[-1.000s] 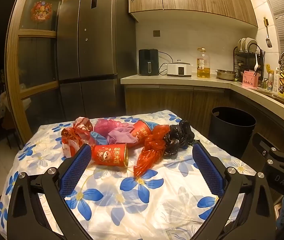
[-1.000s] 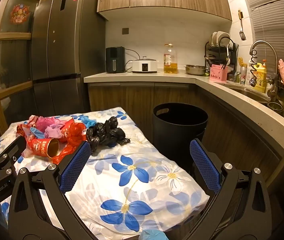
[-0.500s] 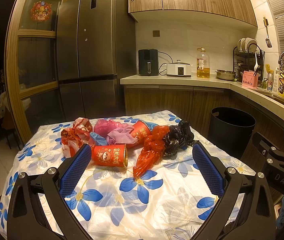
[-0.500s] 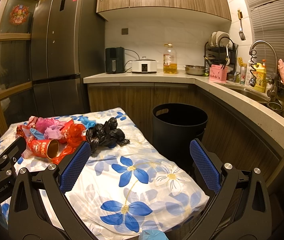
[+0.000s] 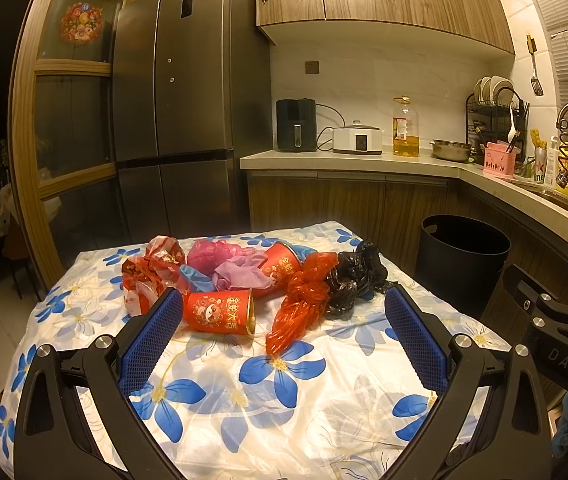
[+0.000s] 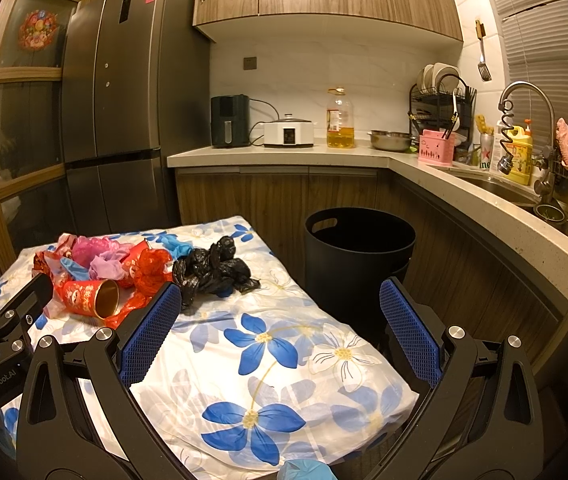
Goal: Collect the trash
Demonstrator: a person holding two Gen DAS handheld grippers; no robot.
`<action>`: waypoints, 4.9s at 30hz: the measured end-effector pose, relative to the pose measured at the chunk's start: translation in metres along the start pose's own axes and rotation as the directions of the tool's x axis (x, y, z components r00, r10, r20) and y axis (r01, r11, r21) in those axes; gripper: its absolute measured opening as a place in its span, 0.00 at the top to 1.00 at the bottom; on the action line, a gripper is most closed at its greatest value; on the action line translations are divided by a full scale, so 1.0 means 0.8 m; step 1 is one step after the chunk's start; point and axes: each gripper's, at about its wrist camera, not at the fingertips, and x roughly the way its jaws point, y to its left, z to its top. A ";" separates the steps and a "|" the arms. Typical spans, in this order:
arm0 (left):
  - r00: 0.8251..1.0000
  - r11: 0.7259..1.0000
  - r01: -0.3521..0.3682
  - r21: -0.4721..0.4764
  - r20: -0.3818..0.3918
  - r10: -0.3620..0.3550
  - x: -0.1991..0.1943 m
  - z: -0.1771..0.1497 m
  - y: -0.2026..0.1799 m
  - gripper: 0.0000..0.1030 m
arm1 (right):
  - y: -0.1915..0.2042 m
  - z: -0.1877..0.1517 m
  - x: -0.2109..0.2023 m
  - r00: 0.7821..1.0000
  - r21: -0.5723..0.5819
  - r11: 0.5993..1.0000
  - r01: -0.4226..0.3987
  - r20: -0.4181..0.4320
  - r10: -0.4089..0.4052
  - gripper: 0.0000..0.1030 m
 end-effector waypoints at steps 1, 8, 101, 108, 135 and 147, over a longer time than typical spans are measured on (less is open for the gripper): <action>1.000 1.000 0.000 0.000 -0.001 0.000 0.000 0.001 0.001 0.05 | 0.000 0.000 0.000 1.000 0.000 1.000 0.001 0.000 -0.001 0.05; 1.000 1.000 0.000 -0.001 -0.001 0.000 0.000 0.000 0.000 0.05 | -0.001 0.002 0.000 1.000 0.001 1.000 0.001 0.001 -0.001 0.05; 0.996 0.989 -0.084 -0.124 -0.024 0.082 0.154 -0.030 0.026 0.05 | 0.061 -0.013 0.309 0.922 0.050 0.931 -0.361 -0.129 0.365 0.88; 0.998 0.993 -0.057 -0.105 -0.026 0.054 0.167 -0.027 0.007 0.05 | 0.052 -0.002 0.296 0.917 0.029 0.919 -0.393 -0.065 0.394 0.96; 0.994 0.998 -0.040 -0.051 -0.107 0.034 0.262 -0.009 -0.058 0.43 | -0.052 -0.007 0.236 0.915 0.144 0.907 -0.396 -0.023 0.403 0.96; 0.994 0.993 0.004 -0.118 -0.107 -0.017 0.239 -0.008 -0.041 0.87 | -0.053 -0.001 0.218 0.918 0.134 0.910 -0.393 -0.006 0.397 0.96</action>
